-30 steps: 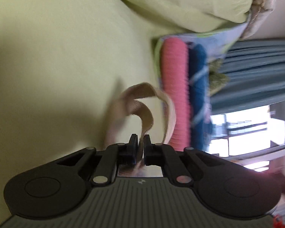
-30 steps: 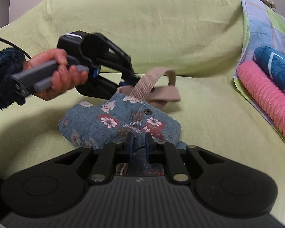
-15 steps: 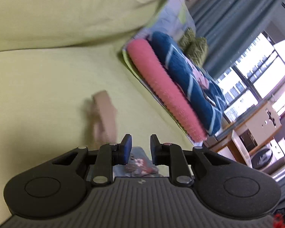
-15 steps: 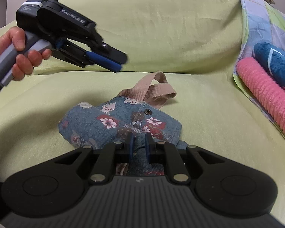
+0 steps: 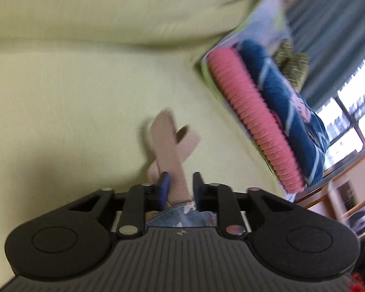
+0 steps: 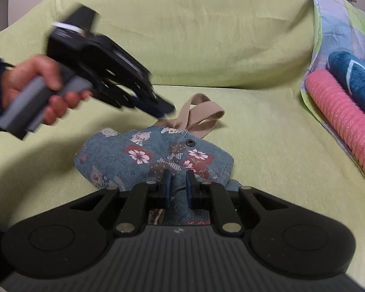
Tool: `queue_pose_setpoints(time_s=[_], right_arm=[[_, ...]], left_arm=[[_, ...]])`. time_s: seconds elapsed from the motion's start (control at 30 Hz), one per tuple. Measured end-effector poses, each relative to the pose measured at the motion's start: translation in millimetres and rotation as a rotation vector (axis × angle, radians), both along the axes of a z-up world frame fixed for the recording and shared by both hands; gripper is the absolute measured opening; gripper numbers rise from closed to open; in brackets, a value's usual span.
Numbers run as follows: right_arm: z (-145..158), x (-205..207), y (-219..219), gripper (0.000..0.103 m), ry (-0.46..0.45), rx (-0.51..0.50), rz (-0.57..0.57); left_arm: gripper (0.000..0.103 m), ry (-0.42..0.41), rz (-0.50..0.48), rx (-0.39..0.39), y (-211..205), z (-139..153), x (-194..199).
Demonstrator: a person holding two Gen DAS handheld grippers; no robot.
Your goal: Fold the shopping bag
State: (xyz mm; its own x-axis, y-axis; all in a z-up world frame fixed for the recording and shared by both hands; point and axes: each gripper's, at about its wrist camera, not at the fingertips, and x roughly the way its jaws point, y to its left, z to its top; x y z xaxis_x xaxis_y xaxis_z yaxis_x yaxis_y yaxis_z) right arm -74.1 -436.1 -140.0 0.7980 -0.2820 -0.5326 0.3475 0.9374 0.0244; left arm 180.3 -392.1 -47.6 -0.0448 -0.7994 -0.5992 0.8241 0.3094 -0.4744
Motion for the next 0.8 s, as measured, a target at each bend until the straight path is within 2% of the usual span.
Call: queue_pose_setpoints(time_s=[0.07,0.17,0.27,0.43,0.6,0.8], right_arm=[[0,0,-1,0.011,0.0,0.01,-0.002],[0,0,-2,0.011,-0.002,0.019,-0.004],[0,0,-4,0.011,-0.001,0.032,-0.006],[2,2,-5,0.011,0.009,0.041,-0.009],[4,3,-6,0.011,0.022,0.051,-0.016],[4,7,-4,0.011,0.035,0.048,-0.022]], left_arm=[[0.027,-0.155,-0.023,-0.01,18,19,-23],[0.027,-0.374,-0.057,0.023,40,32,-63],[0.028,-0.509,-0.083,0.052,64,29,-97],[0.028,-0.668,-0.154,0.115,75,15,-137],[0.03,-0.72,-0.205,0.155,71,4,-142],[0.035,-0.635,-0.212,0.187,69,-3,-128]])
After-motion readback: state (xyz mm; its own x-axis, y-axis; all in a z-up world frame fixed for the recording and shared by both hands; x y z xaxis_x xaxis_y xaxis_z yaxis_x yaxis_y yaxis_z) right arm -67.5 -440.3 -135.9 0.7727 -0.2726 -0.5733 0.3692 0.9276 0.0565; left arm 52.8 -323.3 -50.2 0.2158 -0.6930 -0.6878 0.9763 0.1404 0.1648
